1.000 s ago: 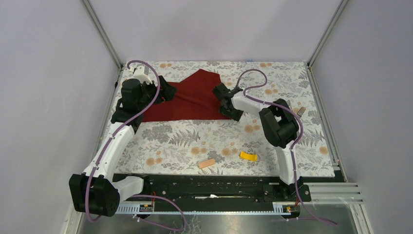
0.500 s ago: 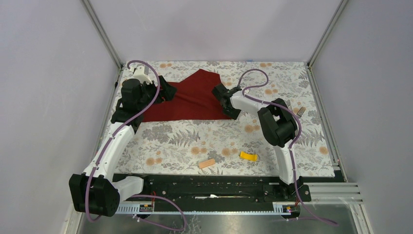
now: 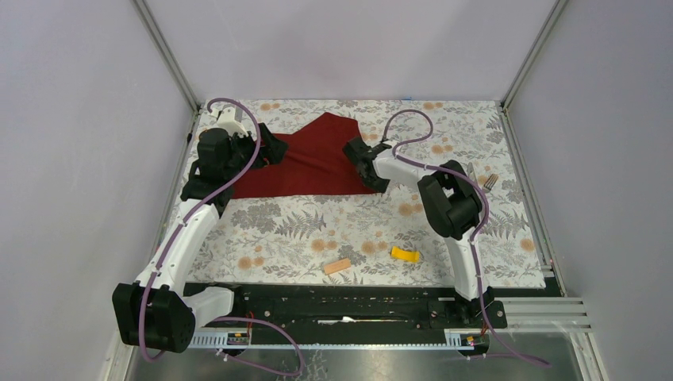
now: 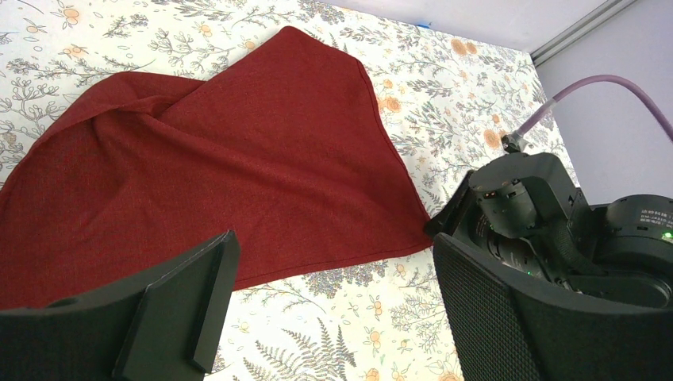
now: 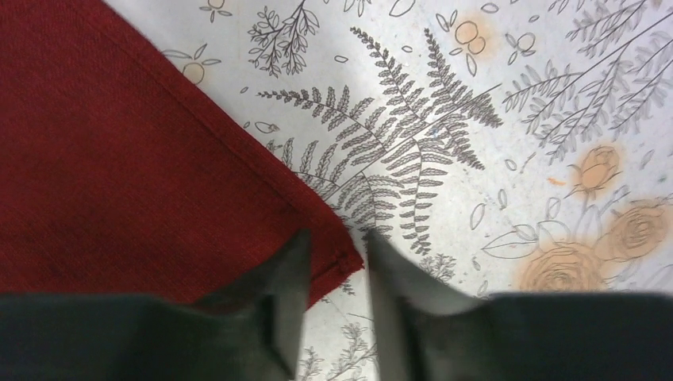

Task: Fold the napkin into a case and place the utensils inside
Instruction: Pick up the crumpled napkin from the center of the board.

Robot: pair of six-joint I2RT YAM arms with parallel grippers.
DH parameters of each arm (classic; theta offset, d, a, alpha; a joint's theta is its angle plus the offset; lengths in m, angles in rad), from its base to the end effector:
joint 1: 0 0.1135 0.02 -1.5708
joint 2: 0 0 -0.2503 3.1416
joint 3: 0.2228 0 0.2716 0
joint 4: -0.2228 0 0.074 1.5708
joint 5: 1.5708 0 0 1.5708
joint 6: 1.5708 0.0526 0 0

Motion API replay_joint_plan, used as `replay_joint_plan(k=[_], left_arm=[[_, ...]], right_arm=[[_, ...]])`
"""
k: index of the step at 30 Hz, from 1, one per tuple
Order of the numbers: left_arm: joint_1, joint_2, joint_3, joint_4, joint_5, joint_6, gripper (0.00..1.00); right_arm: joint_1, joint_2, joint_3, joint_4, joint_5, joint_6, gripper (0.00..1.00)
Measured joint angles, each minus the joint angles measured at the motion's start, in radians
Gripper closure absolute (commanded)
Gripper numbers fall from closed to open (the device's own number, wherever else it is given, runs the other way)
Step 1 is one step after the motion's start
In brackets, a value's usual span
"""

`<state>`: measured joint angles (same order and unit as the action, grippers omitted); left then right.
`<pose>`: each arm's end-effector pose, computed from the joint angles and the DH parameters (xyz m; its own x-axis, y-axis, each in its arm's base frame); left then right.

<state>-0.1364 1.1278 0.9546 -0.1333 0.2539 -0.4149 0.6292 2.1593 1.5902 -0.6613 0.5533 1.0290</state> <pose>0.2985 -0.0543 0.3154 -0.4222 -0.3359 -0.8420 0.2171 0.8643 -0.4537 0.3834 0.2449 0.1176 -0.7004 0.3918 -0.5966 0.4679 0.8832 0.0306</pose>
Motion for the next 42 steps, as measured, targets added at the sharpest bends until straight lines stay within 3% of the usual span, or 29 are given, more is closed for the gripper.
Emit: replay_joint_plan(k=[4, 7, 13, 20, 31, 36, 42], left_arm=[[0.0, 0.0, 0.0, 0.0, 0.0, 0.0, 0.03], [0.0, 0.0, 0.0, 0.0, 0.002, 0.0, 0.03], [0.0, 0.0, 0.0, 0.0, 0.023, -0.005, 0.03], [0.0, -0.003, 0.0, 0.001, 0.032, -0.01, 0.03], [0.0, -0.011, 0.0, 0.002, 0.034, -0.012, 0.02], [0.0, -0.011, 0.0, 0.001, 0.033, -0.012, 0.02], [0.0, -0.01, 0.0, 0.001, 0.028, -0.01, 0.02]], right_arm=[[0.025, -0.002, 0.0, -0.024, 0.051, -0.035, 0.12], [0.043, -0.014, 0.008, -0.073, 0.064, -0.062, 0.04], [0.05, -0.036, 0.079, -0.127, 0.029, -0.108, 0.23], [0.05, 0.031, 0.206, -0.14, -0.004, -0.107, 0.24], [0.038, 0.109, 0.204, -0.162, -0.051, -0.087, 0.24], [0.03, 0.058, 0.108, -0.082, -0.066, -0.083, 0.2], [-0.036, -0.051, -0.079, 0.064, -0.132, -0.158, 0.23]])
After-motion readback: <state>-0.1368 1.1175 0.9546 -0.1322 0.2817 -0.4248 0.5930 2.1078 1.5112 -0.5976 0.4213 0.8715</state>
